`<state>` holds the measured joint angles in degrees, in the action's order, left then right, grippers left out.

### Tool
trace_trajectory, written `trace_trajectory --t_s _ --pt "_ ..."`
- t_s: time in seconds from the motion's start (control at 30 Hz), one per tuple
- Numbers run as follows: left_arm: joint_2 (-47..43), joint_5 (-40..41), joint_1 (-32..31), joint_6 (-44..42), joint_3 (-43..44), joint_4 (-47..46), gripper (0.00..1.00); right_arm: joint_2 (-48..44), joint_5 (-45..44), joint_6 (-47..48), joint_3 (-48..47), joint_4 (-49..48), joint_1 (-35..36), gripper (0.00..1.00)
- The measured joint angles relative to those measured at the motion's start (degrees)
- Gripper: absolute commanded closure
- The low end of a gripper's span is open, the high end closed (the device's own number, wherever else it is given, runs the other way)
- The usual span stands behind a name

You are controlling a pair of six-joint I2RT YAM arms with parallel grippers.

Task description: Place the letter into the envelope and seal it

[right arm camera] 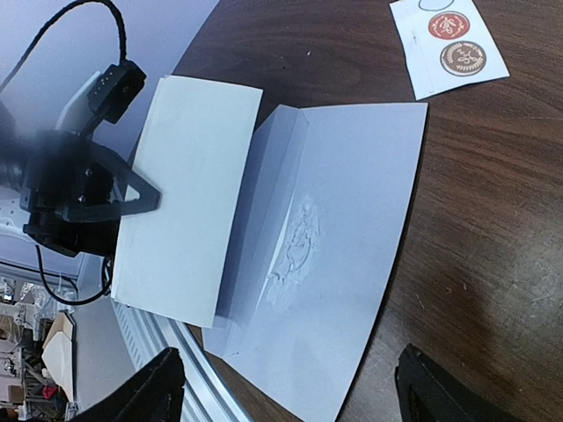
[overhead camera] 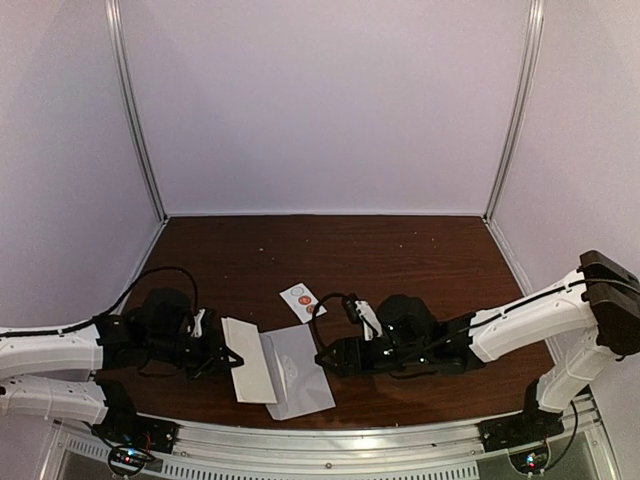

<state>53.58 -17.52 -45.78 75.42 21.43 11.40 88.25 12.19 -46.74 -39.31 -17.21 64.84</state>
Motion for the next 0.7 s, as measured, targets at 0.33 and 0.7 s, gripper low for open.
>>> trace_trajectory --t_s 0.33,0.7 --pt "1.8 0.8 0.0 0.8 -0.9 -0.1 1.0 5.3 0.4 -2.0 -2.1 -0.3 0.0 0.2" --pt "5.1 0.9 0.0 0.2 -1.0 -1.1 1.0 10.1 1.1 -4.3 -3.9 -0.2 0.2 0.24"
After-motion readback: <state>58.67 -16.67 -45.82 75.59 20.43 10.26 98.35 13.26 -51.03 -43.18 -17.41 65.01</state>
